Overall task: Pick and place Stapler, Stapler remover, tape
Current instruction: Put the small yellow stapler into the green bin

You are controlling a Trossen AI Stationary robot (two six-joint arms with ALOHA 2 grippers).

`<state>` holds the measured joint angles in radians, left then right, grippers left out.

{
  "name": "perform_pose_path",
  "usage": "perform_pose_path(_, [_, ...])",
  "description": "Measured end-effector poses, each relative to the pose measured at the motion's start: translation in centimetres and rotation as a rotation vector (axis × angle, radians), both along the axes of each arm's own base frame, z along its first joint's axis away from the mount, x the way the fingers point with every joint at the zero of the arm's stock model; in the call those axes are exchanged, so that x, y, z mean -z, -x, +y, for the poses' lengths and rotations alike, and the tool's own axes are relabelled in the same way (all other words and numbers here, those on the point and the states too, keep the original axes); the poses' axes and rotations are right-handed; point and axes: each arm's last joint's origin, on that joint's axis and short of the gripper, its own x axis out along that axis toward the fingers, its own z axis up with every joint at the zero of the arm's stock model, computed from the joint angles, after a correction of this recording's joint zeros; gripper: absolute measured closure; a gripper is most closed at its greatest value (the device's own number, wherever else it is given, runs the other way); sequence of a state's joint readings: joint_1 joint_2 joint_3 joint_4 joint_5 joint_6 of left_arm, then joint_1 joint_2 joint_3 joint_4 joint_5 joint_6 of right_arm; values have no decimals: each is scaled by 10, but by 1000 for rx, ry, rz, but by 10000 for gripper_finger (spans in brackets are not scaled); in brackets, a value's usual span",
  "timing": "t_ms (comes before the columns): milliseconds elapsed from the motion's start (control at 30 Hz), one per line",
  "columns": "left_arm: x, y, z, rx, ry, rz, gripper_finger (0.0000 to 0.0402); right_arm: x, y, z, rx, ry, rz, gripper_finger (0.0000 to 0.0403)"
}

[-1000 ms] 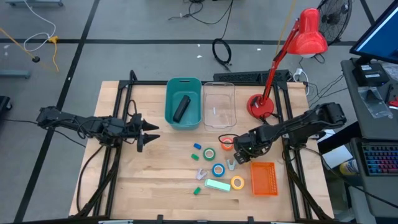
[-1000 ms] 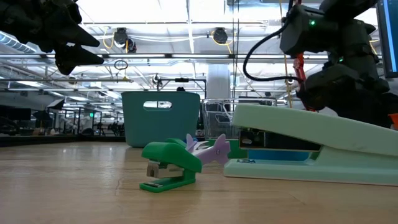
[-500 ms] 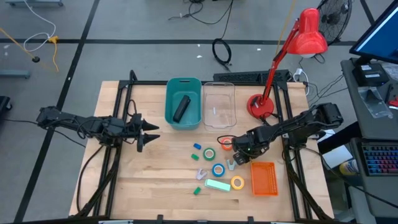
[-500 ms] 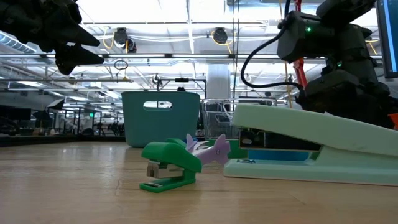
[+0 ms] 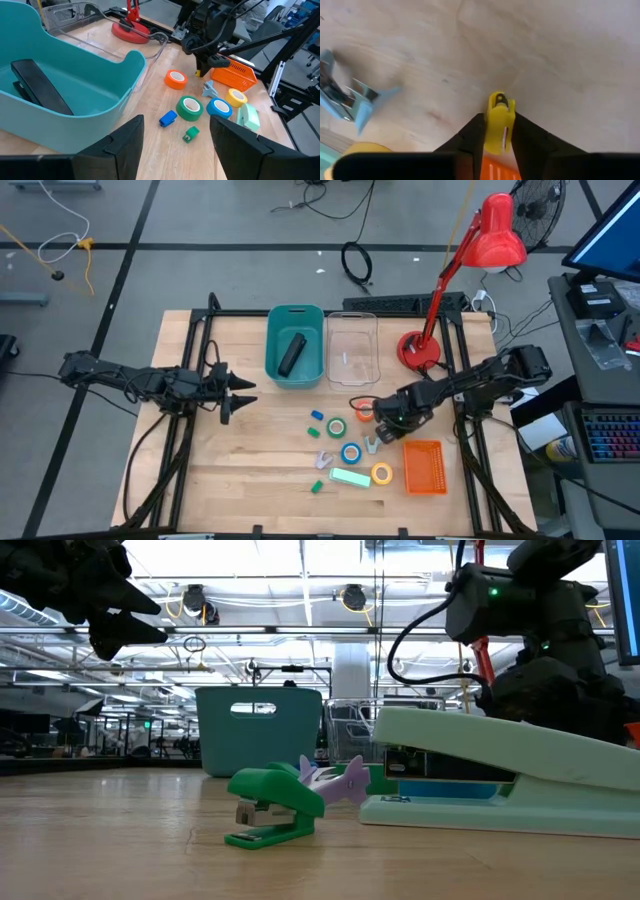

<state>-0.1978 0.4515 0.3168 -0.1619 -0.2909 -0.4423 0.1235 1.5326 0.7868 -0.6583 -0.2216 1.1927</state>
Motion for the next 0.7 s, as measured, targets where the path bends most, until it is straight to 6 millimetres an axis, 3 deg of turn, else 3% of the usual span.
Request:
perform_pose_path(433, [0, 0, 0, -1, 5, -2, 174, -2, -9, -14, 37, 50, -93, 340])
perform_pose_path(700, [-3, -1, 0, -2, 15, -35, 174, -21, -2, -22, 68, 104, -161, 343])
